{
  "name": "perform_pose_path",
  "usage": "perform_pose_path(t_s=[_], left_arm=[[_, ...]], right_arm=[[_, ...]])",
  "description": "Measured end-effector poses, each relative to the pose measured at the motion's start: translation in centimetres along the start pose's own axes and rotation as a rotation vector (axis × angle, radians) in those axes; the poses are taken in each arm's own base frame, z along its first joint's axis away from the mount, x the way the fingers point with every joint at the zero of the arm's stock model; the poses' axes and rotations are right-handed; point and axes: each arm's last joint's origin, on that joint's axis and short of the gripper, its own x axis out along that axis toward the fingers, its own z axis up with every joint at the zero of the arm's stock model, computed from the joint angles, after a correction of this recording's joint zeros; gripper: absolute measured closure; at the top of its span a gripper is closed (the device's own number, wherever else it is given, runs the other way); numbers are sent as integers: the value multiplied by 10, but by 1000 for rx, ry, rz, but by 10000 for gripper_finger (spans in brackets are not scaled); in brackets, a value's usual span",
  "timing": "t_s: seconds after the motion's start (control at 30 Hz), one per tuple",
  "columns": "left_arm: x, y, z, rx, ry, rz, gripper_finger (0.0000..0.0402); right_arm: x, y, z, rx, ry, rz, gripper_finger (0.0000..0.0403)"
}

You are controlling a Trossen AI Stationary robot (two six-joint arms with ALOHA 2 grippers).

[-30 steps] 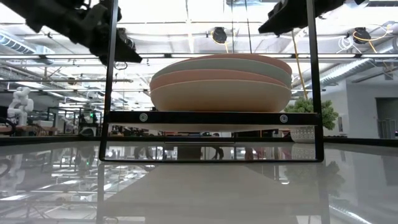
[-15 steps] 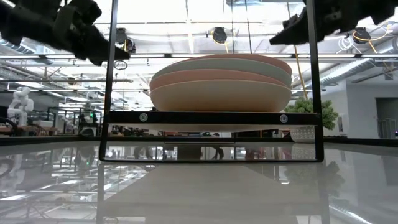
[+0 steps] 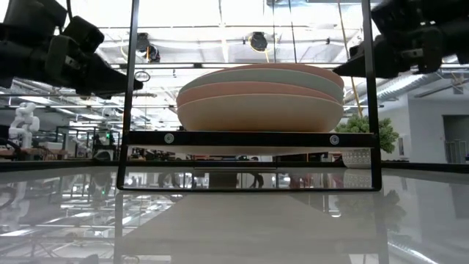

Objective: Place and stack plates onto a shelf
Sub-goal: Return to Home Position

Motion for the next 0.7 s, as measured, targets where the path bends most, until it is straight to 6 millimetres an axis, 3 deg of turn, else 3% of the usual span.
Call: perform_pose_path(t_s=[0.23,0.7], left_arm=[[-4,-1,-13,11,12,-28,401],[-6,0,-9,7,-20,-25,401]], right_arm=[[-7,5,-21,27,-19,-9,403],[-19,10,-40,99,-50,-15,403]])
